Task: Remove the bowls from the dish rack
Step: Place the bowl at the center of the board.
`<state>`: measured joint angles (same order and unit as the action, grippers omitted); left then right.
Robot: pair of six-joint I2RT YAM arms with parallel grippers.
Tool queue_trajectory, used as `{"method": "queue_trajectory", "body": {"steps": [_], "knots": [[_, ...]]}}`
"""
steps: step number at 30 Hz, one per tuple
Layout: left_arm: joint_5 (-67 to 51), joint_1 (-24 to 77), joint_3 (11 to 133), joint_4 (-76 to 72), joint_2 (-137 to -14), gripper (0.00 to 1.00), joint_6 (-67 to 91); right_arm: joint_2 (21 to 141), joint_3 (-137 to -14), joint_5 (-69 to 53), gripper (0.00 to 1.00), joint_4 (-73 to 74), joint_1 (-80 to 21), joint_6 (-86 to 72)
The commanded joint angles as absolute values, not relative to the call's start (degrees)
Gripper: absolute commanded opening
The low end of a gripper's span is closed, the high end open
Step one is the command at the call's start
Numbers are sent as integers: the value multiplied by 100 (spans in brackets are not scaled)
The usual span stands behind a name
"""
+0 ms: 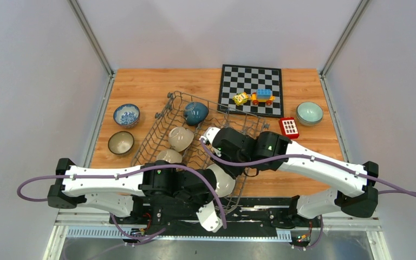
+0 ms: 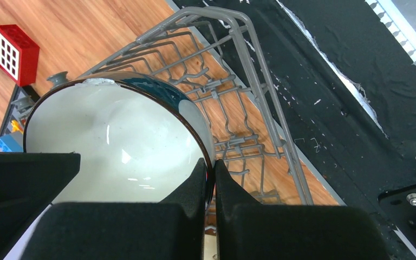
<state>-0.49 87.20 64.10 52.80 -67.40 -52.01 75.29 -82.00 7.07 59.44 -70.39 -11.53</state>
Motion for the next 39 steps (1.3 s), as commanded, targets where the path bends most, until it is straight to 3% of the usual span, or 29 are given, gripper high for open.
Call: {"method": "queue_trajectory", "body": {"steps": [1,8,14,20,22,26,27,28,29,34,39], "knots": [[-31,8763,6601,4971,-6574,0,-5229,7506,-8031,678,36,5924,-7115,-1260],[-16,8763,6519,4909,-6547,0,-5217,7432,-7910,730,25,5862,-7119,-1366],[235,8763,6448,4678,-6503,0,-5196,7457,-7936,802,0,5831,-7117,-1464],[328,8763,6412,4476,-6486,1,-5046,7459,-7926,968,0,5794,-7115,-1584],[425,8763,6407,4406,-6501,11,-4926,7396,-7903,1176,0,5759,-7119,-1648],[706,8763,6335,4148,-6421,64,-4642,7206,-7874,1692,0,5697,-7106,-1804],[802,8763,6284,4028,-6382,72,-4591,7162,-7874,1802,0,5701,-7093,-1833],[891,8763,6206,3863,-6271,91,-4548,7118,-7881,1915,0,5696,-7068,-1859],[974,8763,6096,3717,-6161,99,-4517,7057,-7905,2041,0,5695,-7038,-1898],[1594,8762,5691,2775,-5566,100,-4180,6601,-8199,2502,0,5820,-6390,-1802],[2874,8763,5453,2058,-5279,100,-3396,6009,-8540,2744,0,5884,-4860,-1490]]}}
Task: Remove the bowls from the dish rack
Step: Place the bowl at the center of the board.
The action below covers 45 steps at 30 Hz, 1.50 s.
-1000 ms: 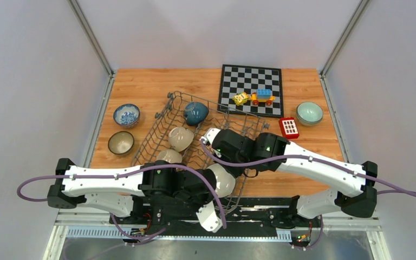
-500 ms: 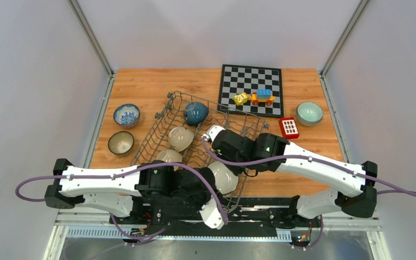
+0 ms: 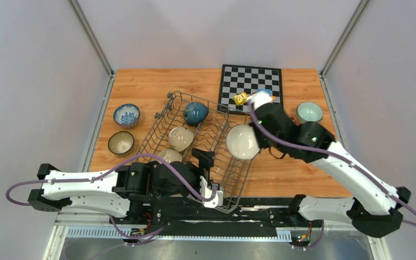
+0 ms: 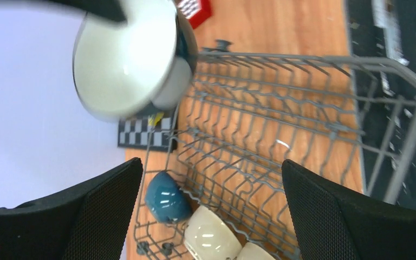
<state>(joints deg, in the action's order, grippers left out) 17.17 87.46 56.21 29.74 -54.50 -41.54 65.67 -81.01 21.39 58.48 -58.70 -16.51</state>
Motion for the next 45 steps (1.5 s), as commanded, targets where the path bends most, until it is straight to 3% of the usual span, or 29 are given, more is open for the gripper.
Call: {"method": "queue_trajectory", "body": {"steps": [1,7,12,15,23,30,38,45], "knots": [[3168,8763,5406,1920,-5257,100,-3196,5923,-8550,2849,0,5880,-4555,-1439],[4254,8590,5073,1058,-5404,100,-1845,5562,-7846,2963,0,5428,-2720,-1541],[4018,7639,5197,1155,-5722,100,257,5358,-6793,2100,0,4733,-1228,-2522],[3561,7114,4999,1065,-5697,100,1381,5301,-6219,2143,0,4687,-627,-3105],[4454,7052,4738,1718,-5812,100,2926,5510,-4979,2587,0,4397,731,-4333],[4313,7054,4976,2750,-5797,100,3401,6231,-4723,2517,0,3637,1617,-4451],[3991,7053,4769,2651,-5463,100,3119,7524,-5116,2097,0,3152,2612,-3935],[3940,7058,4587,2485,-5267,100,3025,7903,-5228,1701,0,2867,2908,-3740]]}}
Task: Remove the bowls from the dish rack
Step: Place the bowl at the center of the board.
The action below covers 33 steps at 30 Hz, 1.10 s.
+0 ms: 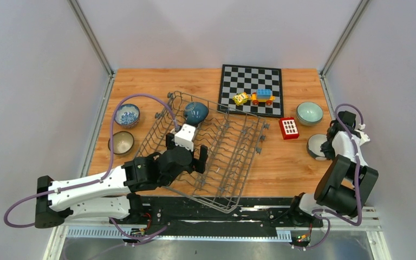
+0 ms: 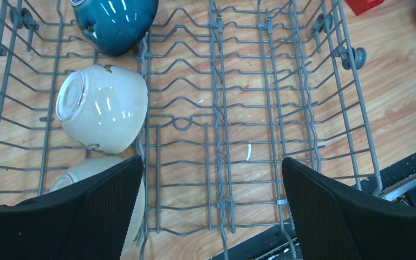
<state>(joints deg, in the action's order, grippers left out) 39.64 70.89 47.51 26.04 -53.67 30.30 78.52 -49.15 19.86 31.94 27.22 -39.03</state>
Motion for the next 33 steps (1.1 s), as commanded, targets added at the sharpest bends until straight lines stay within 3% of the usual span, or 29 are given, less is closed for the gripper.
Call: {"method": "queue_trajectory", "body": {"steps": [1,22,26,33], "knots": [[3936,7057,4566,2478,-5267,100,3037,7936,-5257,1654,0,2846,2917,-3715],[3496,7052,4432,2261,-5556,100,3370,8266,-5104,1243,1,2466,2936,-3557],[3429,7058,4404,2218,-5620,100,3416,8270,-5058,1121,14,2393,2937,-3493],[3381,7055,4395,2201,-5663,100,3456,8269,-5069,1096,24,2399,2939,-3455]]}}
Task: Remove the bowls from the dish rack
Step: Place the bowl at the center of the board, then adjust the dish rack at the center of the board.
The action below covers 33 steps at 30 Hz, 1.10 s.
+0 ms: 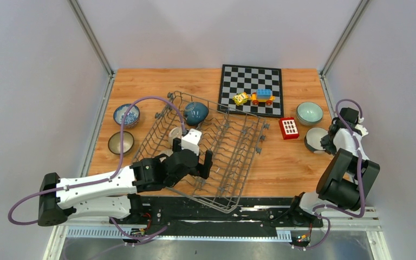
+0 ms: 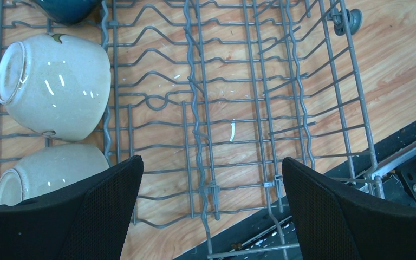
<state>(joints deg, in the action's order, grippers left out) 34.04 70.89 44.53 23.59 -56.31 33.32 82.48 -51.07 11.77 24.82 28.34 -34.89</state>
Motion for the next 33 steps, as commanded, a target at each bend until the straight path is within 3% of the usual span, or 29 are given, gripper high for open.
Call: {"method": "queue_trajectory", "body": {"steps": [1,9,12,16,21,27,33], "knots": [[3382,7056,4397,2201,-5653,100,3447,8230,-5071,1041,28,2401,2943,-3468],[3698,7057,4661,2187,-5660,100,2939,7805,-5723,860,81,2890,2517,-3440],[3897,7058,4920,2320,-5703,100,2657,7535,-6130,923,93,3165,2235,-3413],[4197,7057,5162,2461,-5662,100,2346,7215,-6670,1234,96,3422,1623,-3323],[4615,7055,5175,2639,-5453,100,2159,6370,-6755,1720,95,3438,127,-3051],[4924,7053,4851,2537,-5149,100,2350,5162,-5664,1868,88,3685,-2173,-3095],[4972,7058,4584,2322,-5109,100,2431,5226,-4770,1517,83,3849,-3462,-3564]]}}
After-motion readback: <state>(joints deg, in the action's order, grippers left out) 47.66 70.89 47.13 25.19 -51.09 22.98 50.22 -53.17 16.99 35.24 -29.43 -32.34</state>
